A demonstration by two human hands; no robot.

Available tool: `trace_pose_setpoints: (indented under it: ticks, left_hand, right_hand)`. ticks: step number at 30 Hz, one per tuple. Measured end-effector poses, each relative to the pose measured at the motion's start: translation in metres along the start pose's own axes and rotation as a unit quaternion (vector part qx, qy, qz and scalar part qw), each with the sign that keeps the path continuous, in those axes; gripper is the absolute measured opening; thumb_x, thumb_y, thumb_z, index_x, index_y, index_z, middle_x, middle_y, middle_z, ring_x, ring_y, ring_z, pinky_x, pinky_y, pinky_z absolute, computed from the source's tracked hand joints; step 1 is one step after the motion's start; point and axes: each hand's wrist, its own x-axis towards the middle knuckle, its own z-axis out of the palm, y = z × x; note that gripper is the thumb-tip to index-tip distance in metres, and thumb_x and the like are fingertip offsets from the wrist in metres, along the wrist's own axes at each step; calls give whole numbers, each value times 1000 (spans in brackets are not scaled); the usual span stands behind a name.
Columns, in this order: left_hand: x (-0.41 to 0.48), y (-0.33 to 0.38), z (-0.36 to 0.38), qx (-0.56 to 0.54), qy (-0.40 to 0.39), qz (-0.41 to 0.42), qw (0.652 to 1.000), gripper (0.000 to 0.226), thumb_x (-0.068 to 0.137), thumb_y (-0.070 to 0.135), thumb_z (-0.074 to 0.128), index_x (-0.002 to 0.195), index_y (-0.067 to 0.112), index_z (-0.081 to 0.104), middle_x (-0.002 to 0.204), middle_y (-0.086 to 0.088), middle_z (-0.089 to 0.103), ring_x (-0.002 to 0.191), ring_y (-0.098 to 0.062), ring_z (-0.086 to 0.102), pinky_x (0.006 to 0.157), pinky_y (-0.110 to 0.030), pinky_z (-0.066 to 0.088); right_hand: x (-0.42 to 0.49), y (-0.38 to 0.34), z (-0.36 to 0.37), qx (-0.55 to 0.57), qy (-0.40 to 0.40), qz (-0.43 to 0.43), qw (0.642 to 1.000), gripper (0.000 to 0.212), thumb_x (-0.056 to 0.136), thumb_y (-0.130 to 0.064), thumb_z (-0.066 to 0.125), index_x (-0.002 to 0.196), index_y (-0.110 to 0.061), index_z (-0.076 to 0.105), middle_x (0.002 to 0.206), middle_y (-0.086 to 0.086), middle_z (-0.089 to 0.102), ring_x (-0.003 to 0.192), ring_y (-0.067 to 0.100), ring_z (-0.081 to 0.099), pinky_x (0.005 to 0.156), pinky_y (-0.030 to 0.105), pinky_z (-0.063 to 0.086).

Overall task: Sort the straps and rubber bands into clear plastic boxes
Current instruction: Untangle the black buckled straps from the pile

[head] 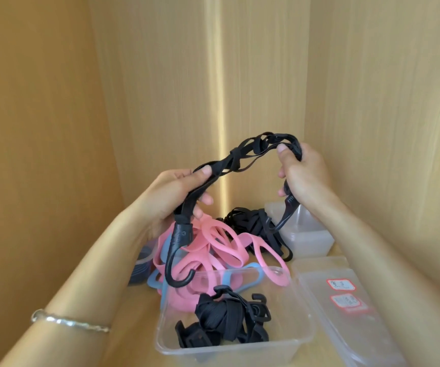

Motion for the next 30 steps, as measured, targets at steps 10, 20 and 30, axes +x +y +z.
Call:
trace_pose_setpoints:
  ticks: [10,20,30]
  left_hand:
    - [10,-14,-3,-12,-5,-75,997,45,97,51,39,104,12,62,54,1,37,40,-7,29,36,-17,28]
    - [5,-8,6,278,-72,5,958,20,81,9,69,96,21,65,77,4,59,66,-8,57,61,-19,45]
    - [12,-12,-4,33,101,3,994,29,99,33,51,79,11,54,49,0,50,40,-12,48,43,-21,45]
  right_hand:
    - [0,4,1,-20,-12,21,1000,20,100,-43,42,91,-27,51,82,5,55,39,11,56,56,31,47]
    - [1,3,-6,-9,12,18,1000,18,100,-43,43,91,-29,51,82,3,54,37,8,55,56,27,44]
    - [1,9,-3,-25,-8,27,999,19,99,-41,44,84,-29,48,81,4,54,40,12,55,57,28,44]
